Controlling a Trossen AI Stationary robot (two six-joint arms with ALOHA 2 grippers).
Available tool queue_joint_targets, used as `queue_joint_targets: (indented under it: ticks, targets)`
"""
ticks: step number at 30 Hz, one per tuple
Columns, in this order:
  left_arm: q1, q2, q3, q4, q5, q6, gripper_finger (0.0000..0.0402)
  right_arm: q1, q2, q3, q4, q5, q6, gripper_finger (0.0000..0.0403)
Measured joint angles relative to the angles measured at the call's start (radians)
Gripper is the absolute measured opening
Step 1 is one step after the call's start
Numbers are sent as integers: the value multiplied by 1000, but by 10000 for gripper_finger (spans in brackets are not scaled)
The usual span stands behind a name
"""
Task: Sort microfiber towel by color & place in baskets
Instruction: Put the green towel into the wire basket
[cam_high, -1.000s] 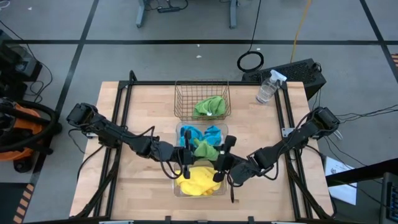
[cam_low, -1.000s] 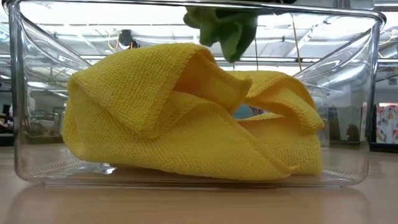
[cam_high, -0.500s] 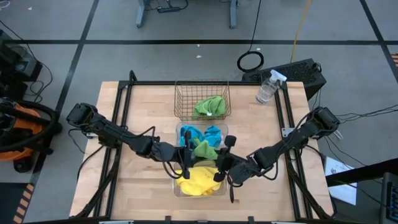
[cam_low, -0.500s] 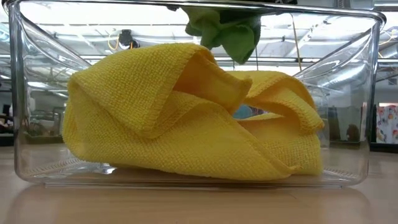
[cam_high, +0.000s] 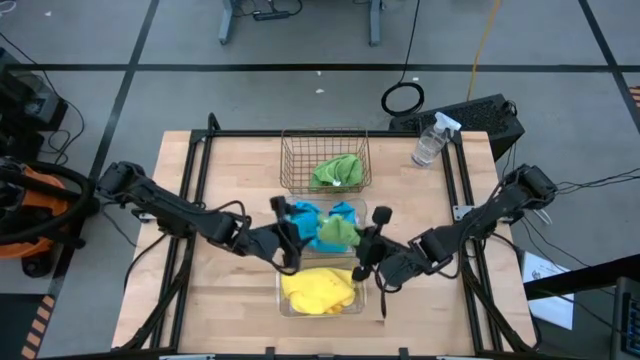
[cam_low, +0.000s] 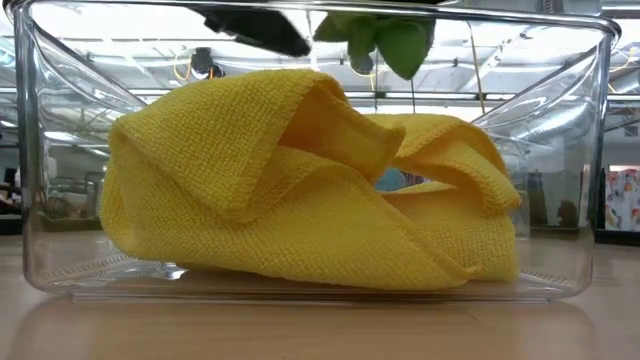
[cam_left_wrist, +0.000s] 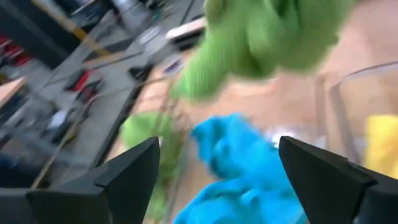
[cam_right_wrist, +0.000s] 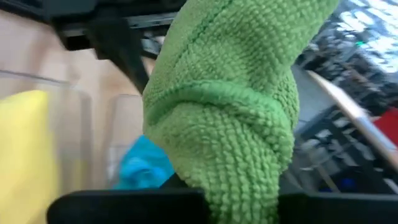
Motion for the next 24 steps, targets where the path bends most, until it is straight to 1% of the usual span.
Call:
queue_joint_targets:
  ticks: [2,5,8,10,13,15,19,24]
  targets:
    - [0,-25,0,-75,-43,-48,336,-29,-20,0,-1,25,-41,15]
    - [0,-51,0,-188,-64,-120,336,-106,-45,0,27,-10,-106,15]
    - [0,-61,-28,-212,-74,-132,336,-229,-63,0,72,-135,-164,15]
    - [3,-61,-42,-209,-75,-128,336,-333,-65,0,127,-239,-162,15]
    - [12,-61,-45,-205,-77,-125,336,-492,-66,0,192,-438,-110,16]
    - [17,-61,-45,-202,-78,-125,336,-584,-62,0,198,-543,-36,18]
    - [16,-61,-45,-183,-78,-103,336,-722,-42,0,202,-671,93,20]
    - [16,-61,-45,-115,-78,-51,336,-804,-16,0,238,-782,141,21]
